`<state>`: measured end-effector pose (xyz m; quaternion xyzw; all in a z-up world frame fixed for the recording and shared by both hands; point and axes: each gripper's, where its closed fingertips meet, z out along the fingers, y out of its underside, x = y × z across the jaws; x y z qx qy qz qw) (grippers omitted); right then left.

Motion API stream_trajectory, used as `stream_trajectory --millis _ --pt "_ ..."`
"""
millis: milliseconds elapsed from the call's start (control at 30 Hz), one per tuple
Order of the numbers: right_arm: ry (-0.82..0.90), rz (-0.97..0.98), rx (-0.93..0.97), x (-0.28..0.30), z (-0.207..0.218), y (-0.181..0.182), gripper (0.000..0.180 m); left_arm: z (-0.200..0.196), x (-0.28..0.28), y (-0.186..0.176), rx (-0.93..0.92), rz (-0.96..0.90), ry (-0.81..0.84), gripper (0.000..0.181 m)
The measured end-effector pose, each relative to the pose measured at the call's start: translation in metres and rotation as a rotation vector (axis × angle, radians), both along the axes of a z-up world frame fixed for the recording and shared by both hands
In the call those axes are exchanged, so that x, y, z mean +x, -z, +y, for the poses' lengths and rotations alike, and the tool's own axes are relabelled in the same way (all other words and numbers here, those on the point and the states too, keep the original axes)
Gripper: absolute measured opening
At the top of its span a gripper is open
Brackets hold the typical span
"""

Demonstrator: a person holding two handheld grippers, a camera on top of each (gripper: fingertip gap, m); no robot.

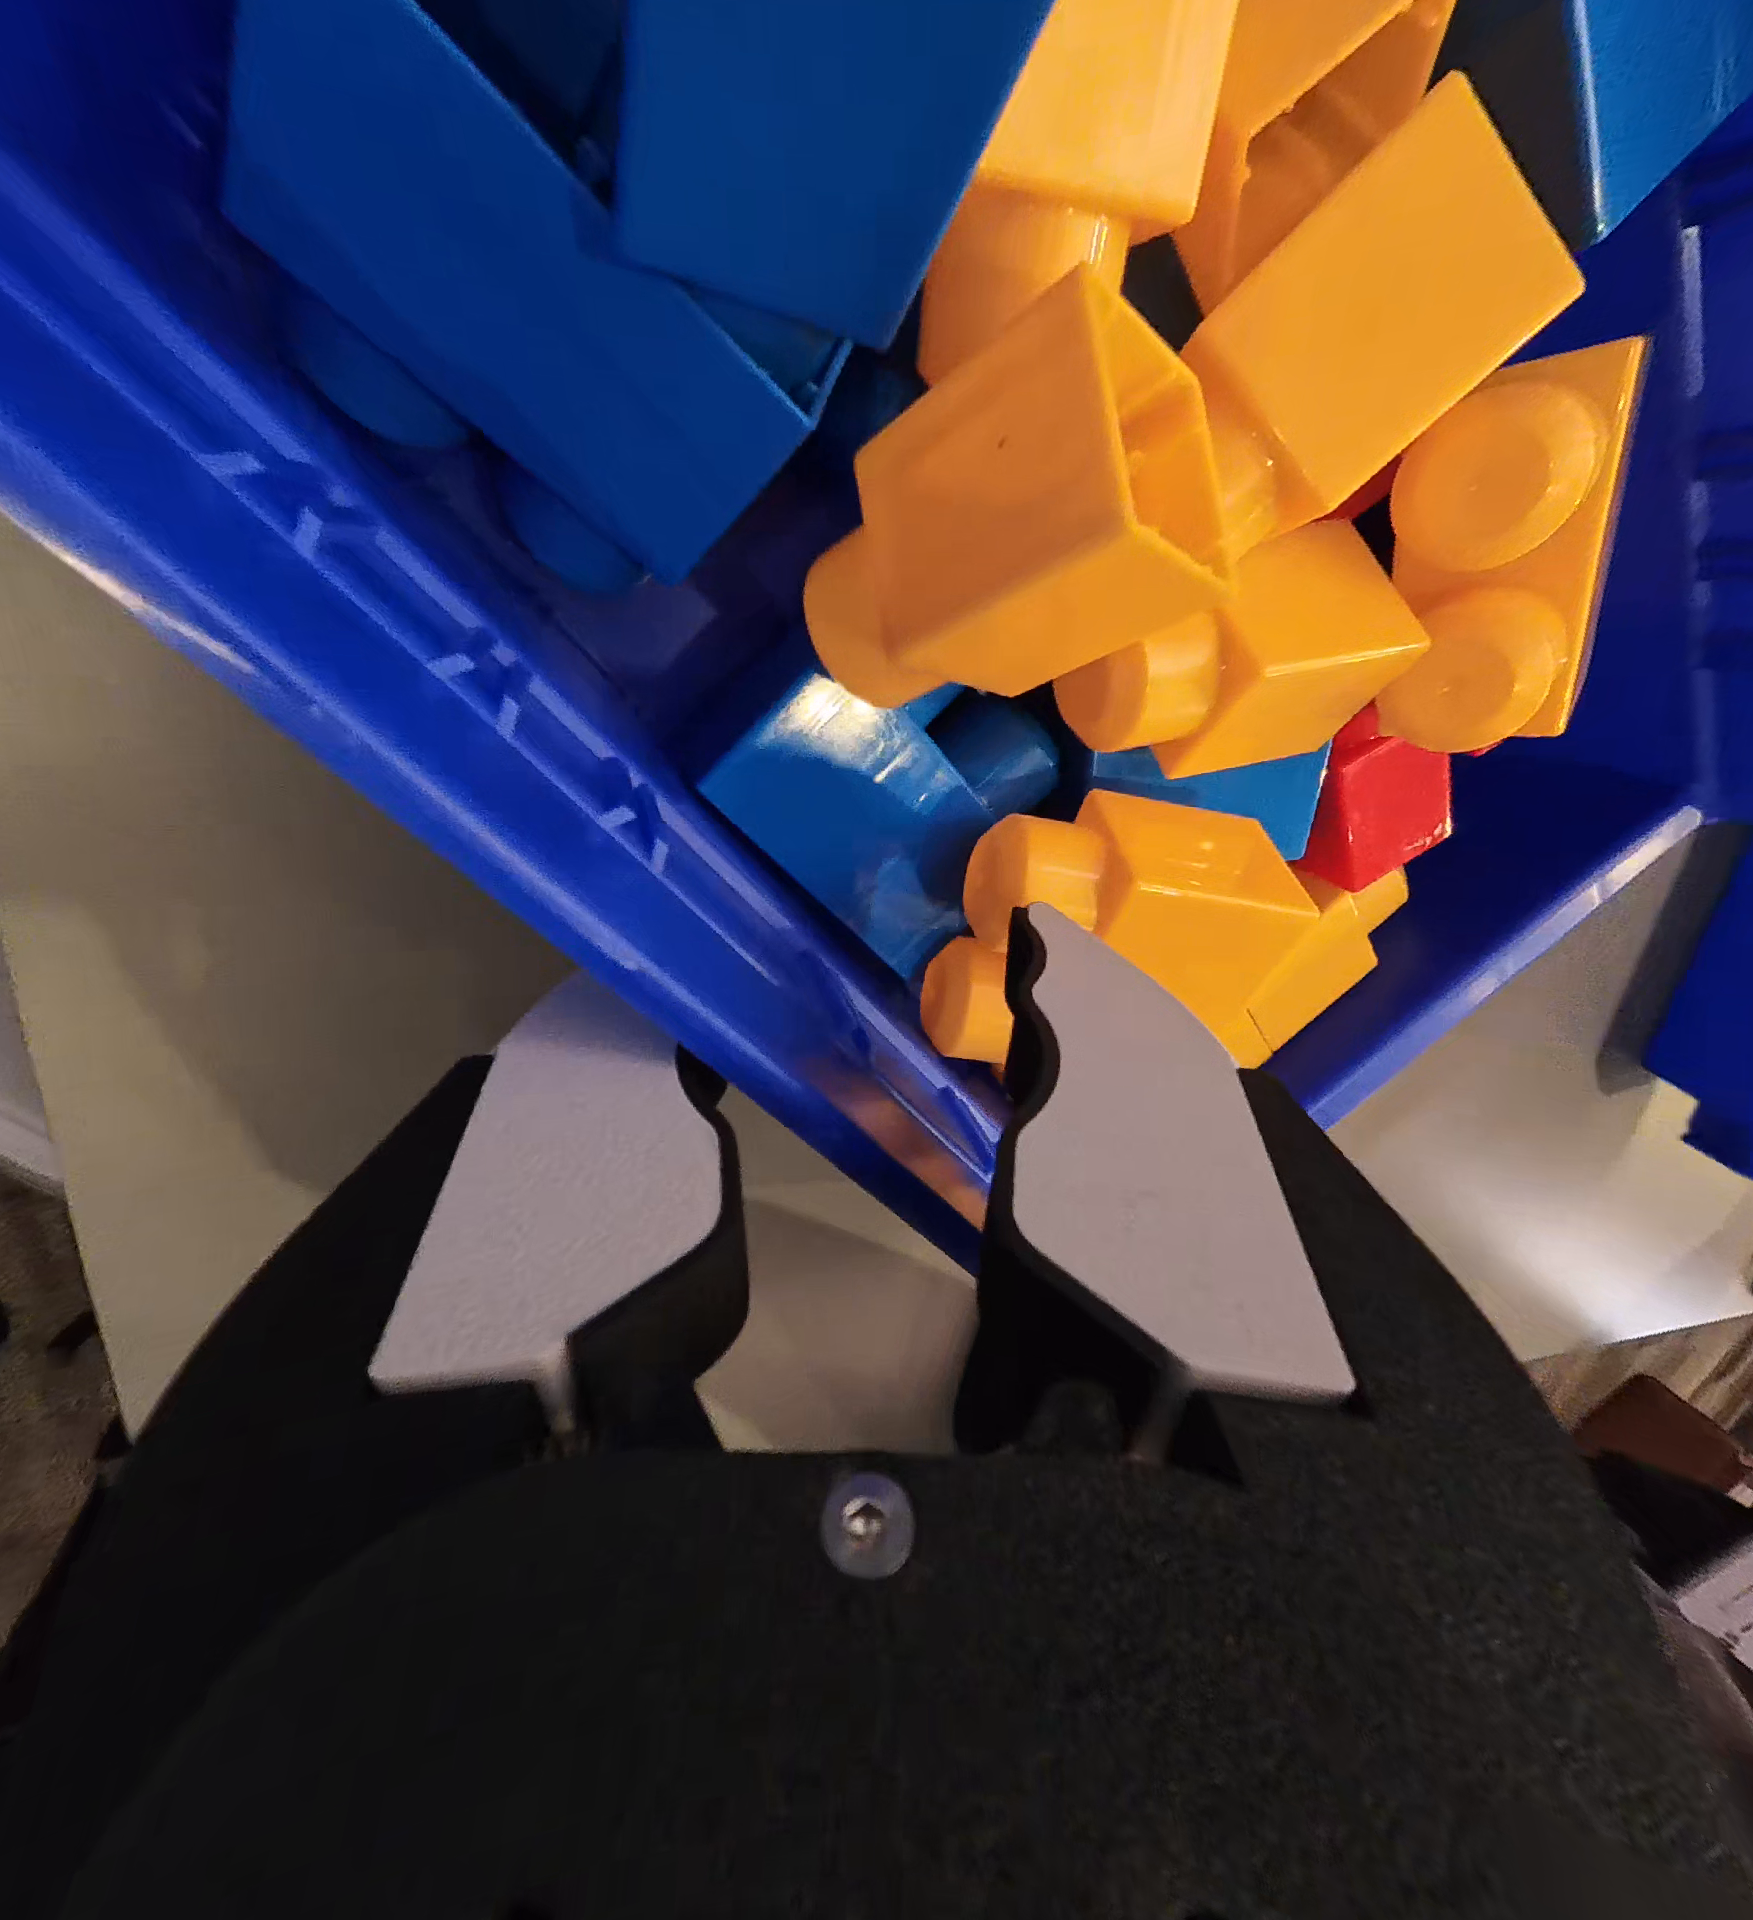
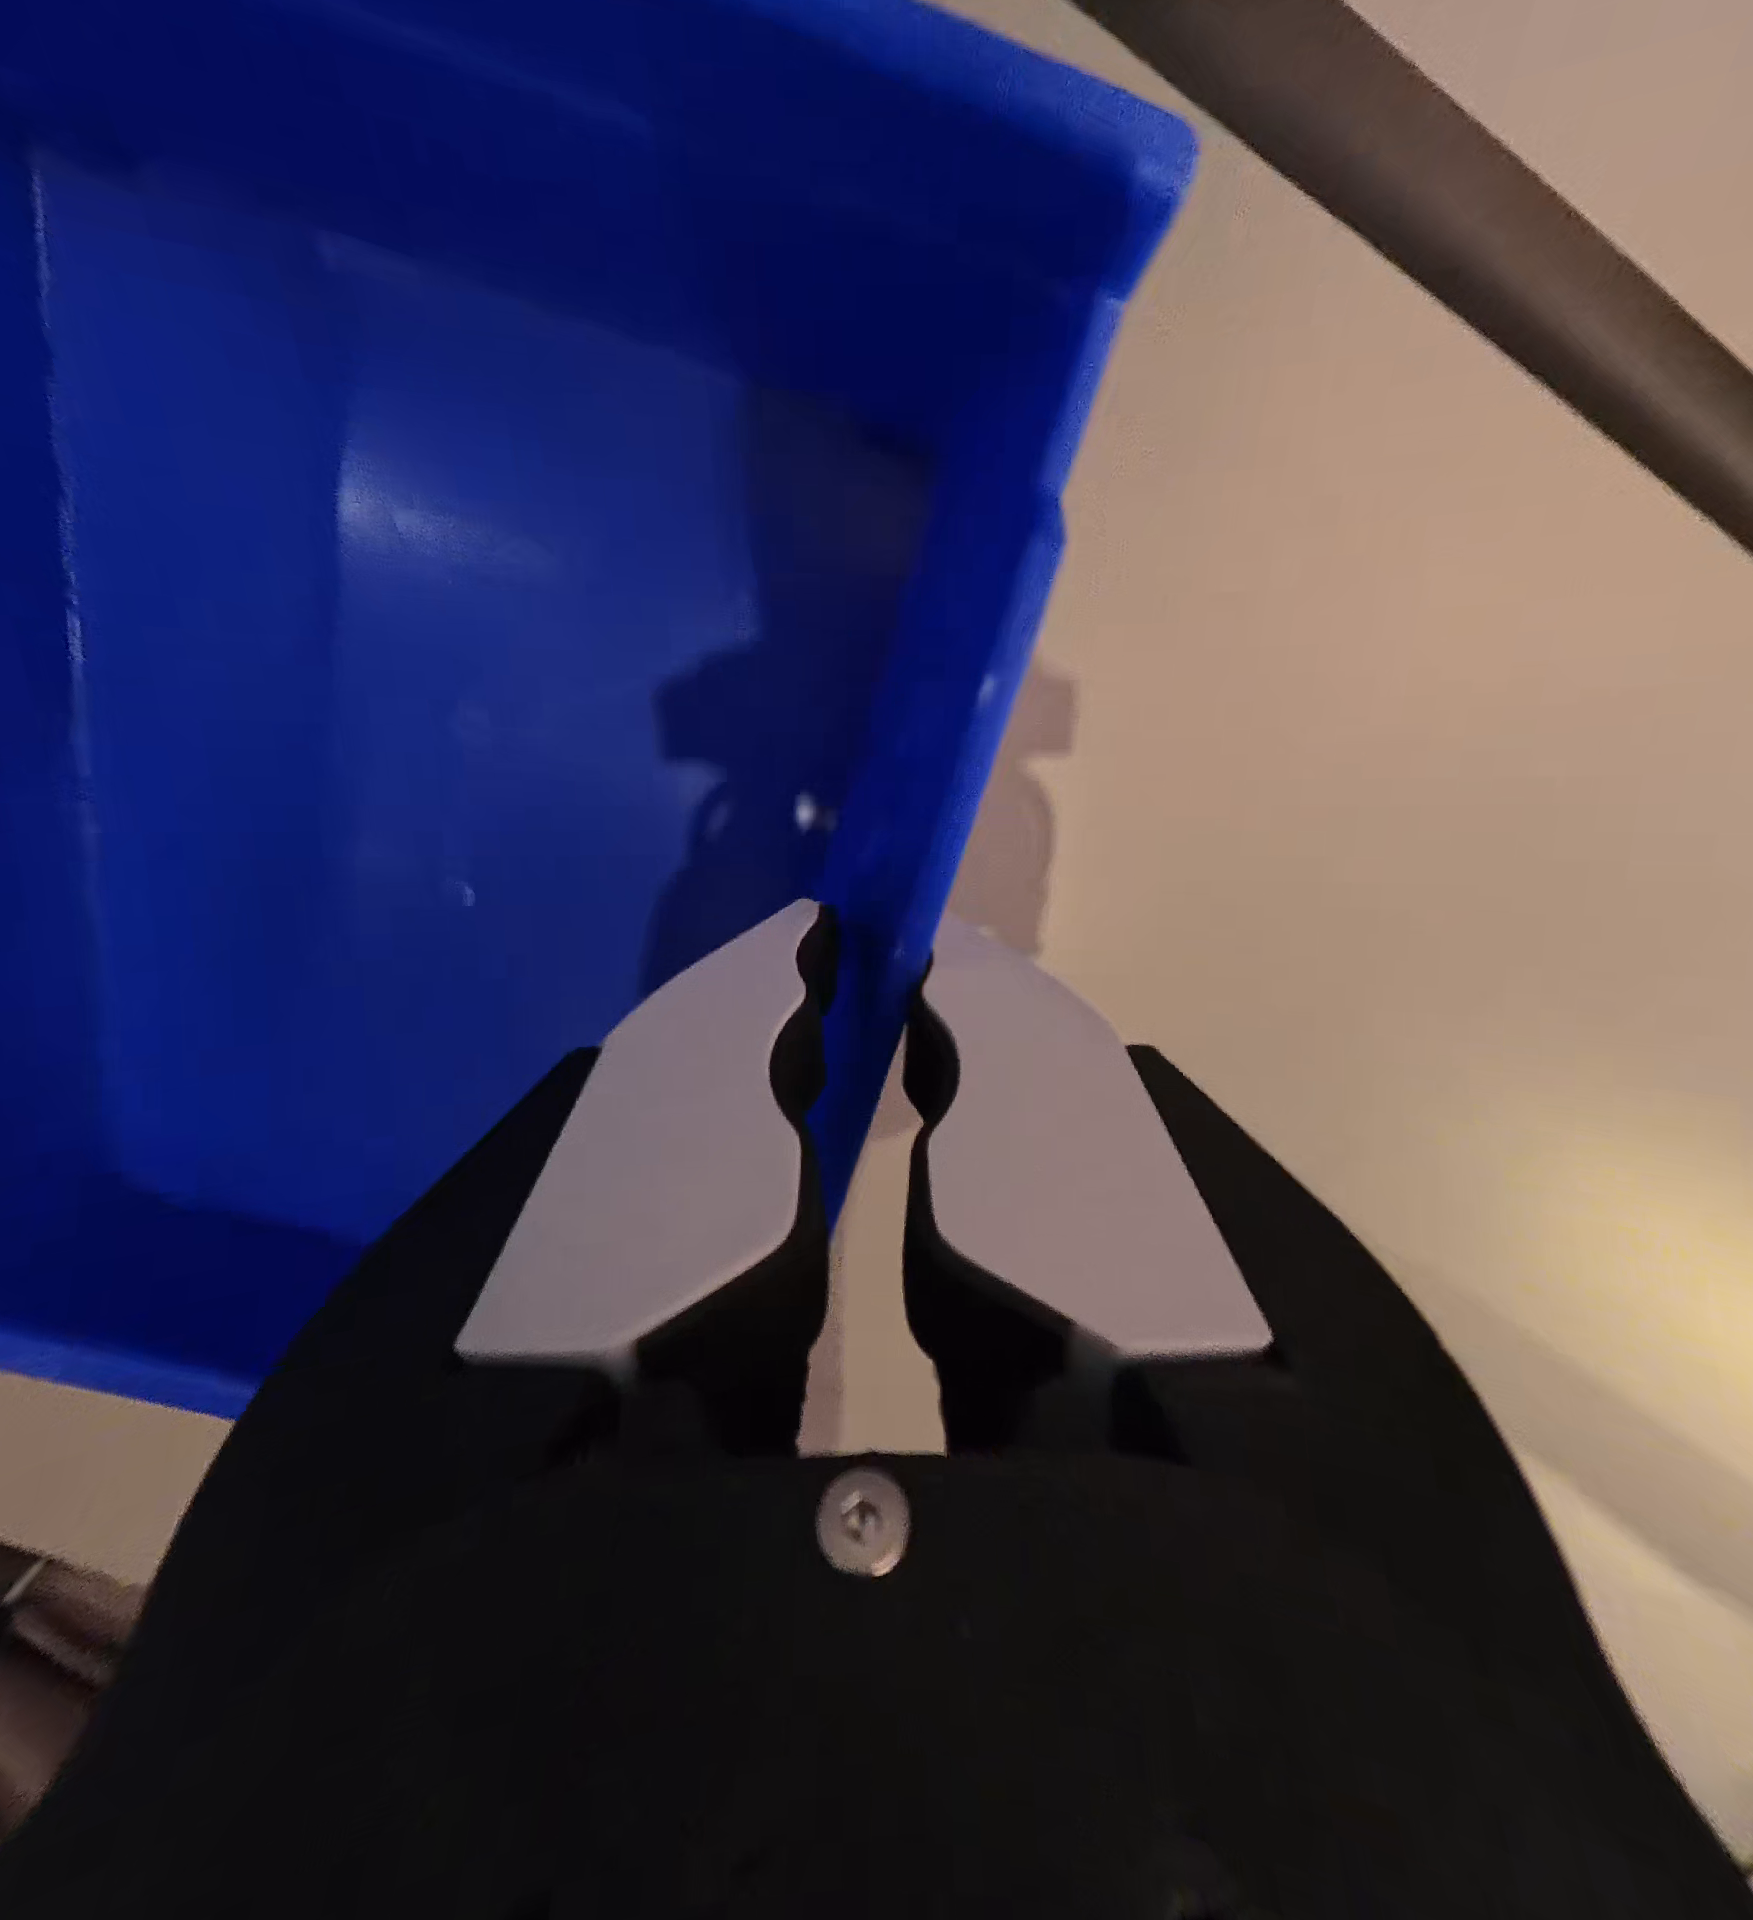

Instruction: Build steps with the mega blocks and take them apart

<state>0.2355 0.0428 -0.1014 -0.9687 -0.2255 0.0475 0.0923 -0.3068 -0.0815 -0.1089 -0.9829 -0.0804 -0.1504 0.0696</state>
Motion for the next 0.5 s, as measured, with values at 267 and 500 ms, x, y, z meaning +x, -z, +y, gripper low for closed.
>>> stream_trajectory --millis 267,500 --pt "0.216 0.08 -0.019 0.153 -0.008 0.002 0.008 0.035 0.019 0.001 0.076 -0.007 0.053 0.039" --pt "0.383 0.056 -0.015 0.29 -0.032 0.003 0.009 0.067 0.03 0.008 0.117 0.223 0.172 0.018"
